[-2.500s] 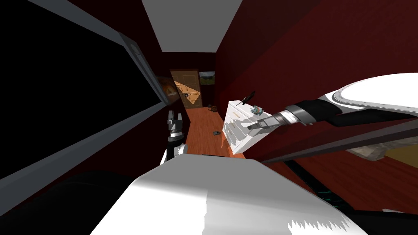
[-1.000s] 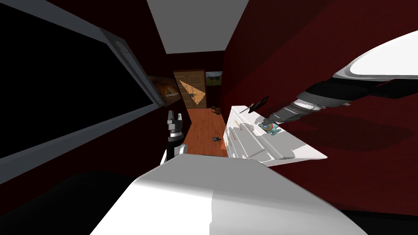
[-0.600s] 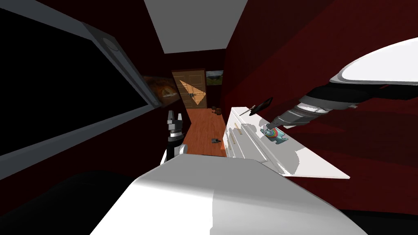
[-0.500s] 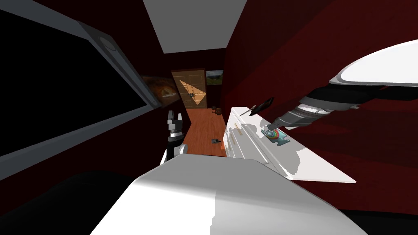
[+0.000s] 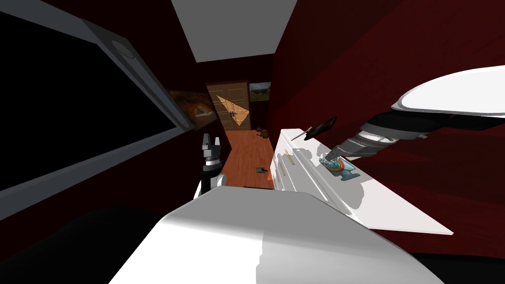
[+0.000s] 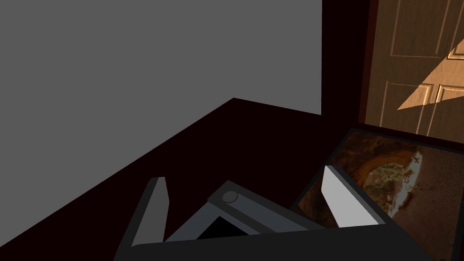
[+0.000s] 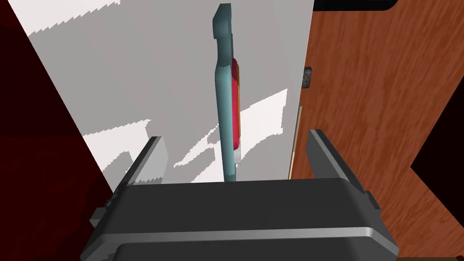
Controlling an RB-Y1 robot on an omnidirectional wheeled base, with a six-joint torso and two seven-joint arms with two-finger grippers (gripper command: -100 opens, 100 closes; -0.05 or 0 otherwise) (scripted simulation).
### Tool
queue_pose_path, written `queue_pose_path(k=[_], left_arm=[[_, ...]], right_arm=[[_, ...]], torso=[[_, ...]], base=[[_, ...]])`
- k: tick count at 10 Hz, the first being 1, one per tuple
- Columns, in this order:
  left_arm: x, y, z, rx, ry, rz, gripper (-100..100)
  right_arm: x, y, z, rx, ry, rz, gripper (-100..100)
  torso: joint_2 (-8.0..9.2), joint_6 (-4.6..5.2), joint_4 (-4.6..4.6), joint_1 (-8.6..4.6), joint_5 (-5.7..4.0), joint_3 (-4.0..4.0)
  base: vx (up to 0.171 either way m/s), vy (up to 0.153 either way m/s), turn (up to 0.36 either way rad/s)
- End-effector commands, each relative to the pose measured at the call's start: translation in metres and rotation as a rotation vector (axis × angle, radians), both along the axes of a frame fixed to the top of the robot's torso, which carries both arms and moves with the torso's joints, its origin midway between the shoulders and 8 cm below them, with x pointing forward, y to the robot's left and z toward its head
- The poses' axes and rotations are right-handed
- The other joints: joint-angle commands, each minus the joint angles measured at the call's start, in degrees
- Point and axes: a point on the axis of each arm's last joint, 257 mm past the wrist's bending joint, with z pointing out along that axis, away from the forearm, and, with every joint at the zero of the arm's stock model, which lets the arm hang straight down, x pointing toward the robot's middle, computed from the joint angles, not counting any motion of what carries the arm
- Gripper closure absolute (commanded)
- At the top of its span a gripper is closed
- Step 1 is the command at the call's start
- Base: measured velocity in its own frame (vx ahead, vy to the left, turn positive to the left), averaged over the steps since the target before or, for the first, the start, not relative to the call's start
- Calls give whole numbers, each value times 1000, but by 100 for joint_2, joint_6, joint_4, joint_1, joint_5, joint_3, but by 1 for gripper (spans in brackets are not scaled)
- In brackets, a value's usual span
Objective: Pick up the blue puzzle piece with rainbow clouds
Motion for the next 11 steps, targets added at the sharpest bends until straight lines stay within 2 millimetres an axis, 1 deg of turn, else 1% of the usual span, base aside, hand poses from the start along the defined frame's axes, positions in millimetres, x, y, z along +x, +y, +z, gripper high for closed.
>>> queue_pose_path(k=[1,2,6,7,8,9,10,11], left_arm=[[0,0,0,0,0,0,0],[0,0,0,0,0,0,0],[0,0,0,0,0,0,0],[0,0,0,0,0,0,0],[0,0,0,0,0,0,0],[0,0,0,0,0,0,0],[0,0,0,0,0,0,0],[0,0,0,0,0,0,0]], right_arm=[[0,0,0,0,0,0,-100],[1,0,-1,0,-2,1,100],[1,0,-1,1,-3,-1,100],[1,0,-1,1,-3,-1,0],[-1,6,10,3,5,2,100],[-2,8,14,3,8,3,100],[-2,6,10,4,2,4,100],[-3,7,11,3,4,4,0]], torso=[[0,0,0,0,0,0],[-3,1,1,-4,1,0],[-13,-3,-4,-10,-2,-8],[-13,-3,-4,-10,-2,-8],[-14,-3,-4,-9,-2,-8],[-19,-3,-3,-14,0,-10],[-25,-2,-5,-21,-2,-13],[-23,-1,-7,-18,-5,-14]], base=[[-26,21,0],[0,0,0],[0,0,0],[0,0,0],[25,-24,-21],[44,-46,-13],[20,-22,4],[0,0,0]])
